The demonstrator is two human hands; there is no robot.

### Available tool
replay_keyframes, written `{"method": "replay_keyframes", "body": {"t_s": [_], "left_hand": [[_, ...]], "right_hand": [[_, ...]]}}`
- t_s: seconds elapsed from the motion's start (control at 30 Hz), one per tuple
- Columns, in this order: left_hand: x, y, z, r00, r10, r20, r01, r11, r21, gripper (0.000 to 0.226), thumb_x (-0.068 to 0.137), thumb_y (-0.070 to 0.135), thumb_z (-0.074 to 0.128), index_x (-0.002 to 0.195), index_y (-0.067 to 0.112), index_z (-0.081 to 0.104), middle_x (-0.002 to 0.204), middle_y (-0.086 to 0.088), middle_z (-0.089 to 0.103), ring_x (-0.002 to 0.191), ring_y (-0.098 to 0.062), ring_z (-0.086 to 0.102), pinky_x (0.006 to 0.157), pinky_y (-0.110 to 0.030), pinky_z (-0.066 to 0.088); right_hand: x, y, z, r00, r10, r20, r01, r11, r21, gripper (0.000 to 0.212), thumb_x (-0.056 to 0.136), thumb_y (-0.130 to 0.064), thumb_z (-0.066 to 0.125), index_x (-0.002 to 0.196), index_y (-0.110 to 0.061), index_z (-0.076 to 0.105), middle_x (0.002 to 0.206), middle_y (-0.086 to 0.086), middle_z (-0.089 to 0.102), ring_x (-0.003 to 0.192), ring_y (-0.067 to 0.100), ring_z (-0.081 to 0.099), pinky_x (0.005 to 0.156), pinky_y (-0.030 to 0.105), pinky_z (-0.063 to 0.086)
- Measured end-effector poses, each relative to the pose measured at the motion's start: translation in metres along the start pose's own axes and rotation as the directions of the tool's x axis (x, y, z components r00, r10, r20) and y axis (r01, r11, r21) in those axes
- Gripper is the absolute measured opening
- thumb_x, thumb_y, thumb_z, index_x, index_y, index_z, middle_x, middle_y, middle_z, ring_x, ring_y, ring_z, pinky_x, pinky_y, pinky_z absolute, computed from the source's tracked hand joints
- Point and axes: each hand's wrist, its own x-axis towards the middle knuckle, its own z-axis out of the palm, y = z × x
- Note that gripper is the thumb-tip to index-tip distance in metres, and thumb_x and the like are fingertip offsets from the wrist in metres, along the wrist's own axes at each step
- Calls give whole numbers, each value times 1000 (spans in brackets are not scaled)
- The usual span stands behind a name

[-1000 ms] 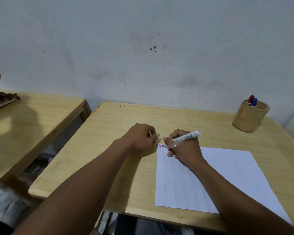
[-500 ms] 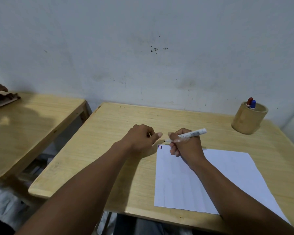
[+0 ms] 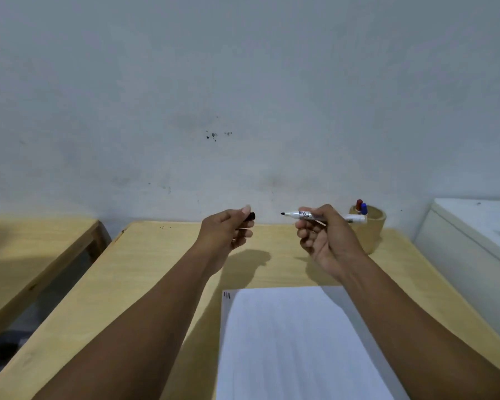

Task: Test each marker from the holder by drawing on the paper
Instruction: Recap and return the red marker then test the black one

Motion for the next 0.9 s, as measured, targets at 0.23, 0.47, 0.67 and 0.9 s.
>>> {"method": "replay_keyframes", "body": {"t_s": [0.23,0.47,0.67,0.9], "left_hand": [[13,4,86,995,-45,91,56,990,-127,27,85,37,77,94,12,76,69,4,65,58,-13,58,58,-24,48],[29,-4,120,990,-28,138,42,994,-101,23,87,31,77,91,8,75,68,0,64,58,-15,58,61,-25,49],[42,-3,140,992,83,93,-88,995,56,25,86,29,78,82,4,73,67,-5,63,60,-19,59,62,-25,53],[66,12,156,960,277,23,-273,923,272,28,86,34,77,75,9,72,60,-2,67,58,-15,65,66,-34,53]], "right_hand": [[-5,-30,-15,990,-131,-52,128,990,-63,12,91,-12,56,81,-8,62,57,10,66,40,16,56,46,25,36],[1,-47,-42,980,-179,-82,173,982,-76,12,93,-9,57,82,-7,60,58,12,65,41,18,56,50,28,35],[16,-47,-55,985,-171,-15,171,985,-6,13,97,-13,63,86,-6,63,63,13,68,44,15,60,42,21,41],[37,-65,-55,995,-93,-35,87,986,-144,35,96,-40,65,98,-5,66,59,7,69,41,11,57,36,18,36]]}}
